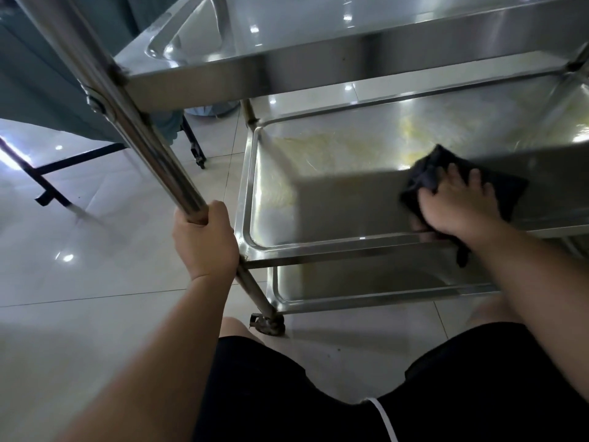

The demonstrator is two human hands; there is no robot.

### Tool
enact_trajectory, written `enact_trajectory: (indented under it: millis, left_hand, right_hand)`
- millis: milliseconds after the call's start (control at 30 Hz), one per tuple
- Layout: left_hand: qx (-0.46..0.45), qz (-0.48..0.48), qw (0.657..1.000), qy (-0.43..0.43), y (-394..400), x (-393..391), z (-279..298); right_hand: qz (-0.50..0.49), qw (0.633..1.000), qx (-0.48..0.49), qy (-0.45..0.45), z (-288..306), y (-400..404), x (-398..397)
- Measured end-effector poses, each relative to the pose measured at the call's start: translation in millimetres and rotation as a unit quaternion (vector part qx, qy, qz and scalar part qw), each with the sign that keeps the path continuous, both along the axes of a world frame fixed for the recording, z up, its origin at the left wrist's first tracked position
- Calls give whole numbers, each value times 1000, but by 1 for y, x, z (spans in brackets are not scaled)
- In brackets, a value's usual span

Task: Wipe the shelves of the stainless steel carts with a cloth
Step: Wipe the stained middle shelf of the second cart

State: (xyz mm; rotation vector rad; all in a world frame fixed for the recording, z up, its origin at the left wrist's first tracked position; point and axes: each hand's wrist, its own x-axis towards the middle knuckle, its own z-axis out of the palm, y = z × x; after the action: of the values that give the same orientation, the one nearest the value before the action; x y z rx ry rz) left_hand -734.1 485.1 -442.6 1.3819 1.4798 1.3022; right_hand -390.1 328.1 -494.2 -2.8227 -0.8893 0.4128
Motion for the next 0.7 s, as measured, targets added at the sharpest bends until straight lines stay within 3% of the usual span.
enact_trajectory:
  millis: [167,267,400,533,700]
  left_hand:
    - [7,4,1000,0,2,0,-1]
    - [7,-4,1000,1,3,-1,-2]
    - [19,-21,1000,2,5,-2,-6]
    - [23,-14,1000,-17,10,-2,-12]
    - [42,7,999,-18,13,0,-19]
  right_hand:
    - [152,988,22,1,3,114,-131]
    - [300,953,37,5,6,155,-199]
    - [435,899,39,-6,6,156,-191]
    - [354,933,50,-48,0,124,-108]
    - [68,992,42,-99,-8,53,29]
